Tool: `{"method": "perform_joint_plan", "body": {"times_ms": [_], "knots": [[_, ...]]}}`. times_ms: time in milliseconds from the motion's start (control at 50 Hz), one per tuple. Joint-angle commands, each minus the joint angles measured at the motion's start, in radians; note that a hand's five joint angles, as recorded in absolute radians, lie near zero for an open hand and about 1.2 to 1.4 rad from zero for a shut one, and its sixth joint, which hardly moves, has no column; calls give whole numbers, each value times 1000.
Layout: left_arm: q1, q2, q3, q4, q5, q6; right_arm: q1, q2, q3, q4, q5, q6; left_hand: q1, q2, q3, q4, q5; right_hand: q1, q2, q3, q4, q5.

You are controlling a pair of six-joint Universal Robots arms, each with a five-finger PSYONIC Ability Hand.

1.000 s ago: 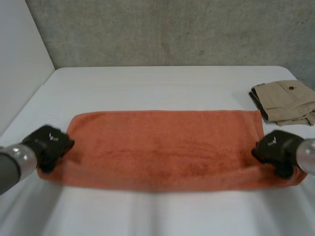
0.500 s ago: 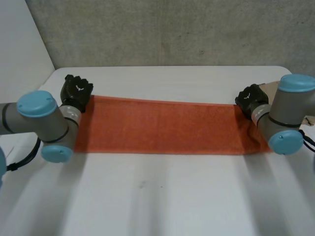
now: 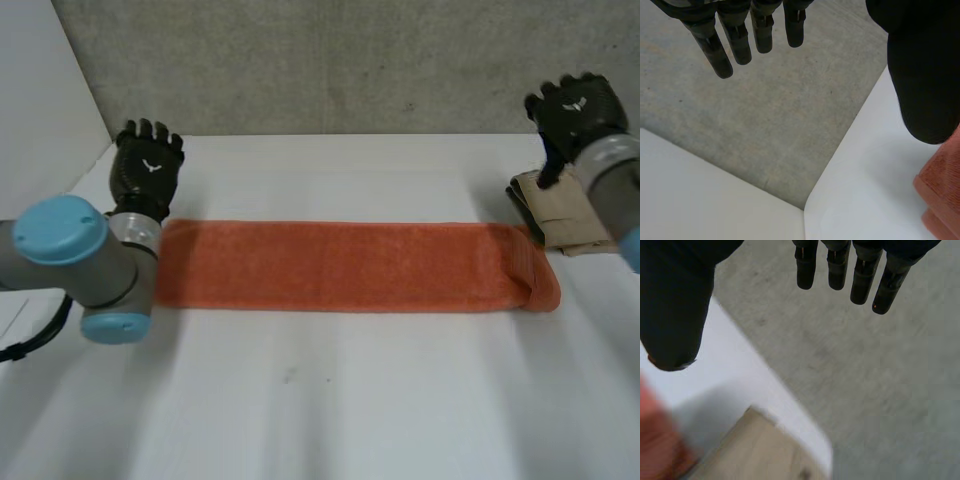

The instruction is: Fold the laundry.

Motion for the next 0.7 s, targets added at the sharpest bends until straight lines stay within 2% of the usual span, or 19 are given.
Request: {"method": "perform_joint_plan", "body": {"times_ms": [20, 120, 180, 340, 620, 640, 660, 700], "knots": [[1, 174, -164, -62, -6, -114, -108, -117, 228, 229, -113, 68, -14, -27, -34, -26, -44, -25, -45, -34, -58, -58], [-8, 208, -222, -111, -6, -240, -174, -140, 385, 197, -230, 137, -14, -27, -34, -26, -44, 138, 118, 128, 105, 105], [-12, 208, -230, -141, -5, -263, -195, -140, 471, 109, -268, 162, -14, -27, -34, -26, -44, 261, 241, 251, 228, 228], [-10, 196, -229, -165, 0, -269, -223, -114, 577, -114, -270, 171, -13, -27, -34, -25, -43, 349, 329, 340, 316, 316], [-12, 191, -232, -173, 0, -268, -221, 51, 494, -188, -250, 206, -14, -27, -34, -26, -44, 496, 476, 486, 463, 463], [-12, 191, -232, -173, 0, -268, -220, 59, 490, -185, -250, 206, -14, -27, -34, -26, -44, 566, 546, 557, 533, 533], [-12, 191, -232, -174, -2, -266, -220, 65, 485, -183, -253, 206, -14, -27, -34, -26, -44, 866, 846, 857, 833, 833], [-12, 191, -232, -174, -2, -266, -223, 65, 488, -188, -253, 206, -14, -27, -34, -26, -44, 1195, 1175, 1186, 1163, 1163]]}}
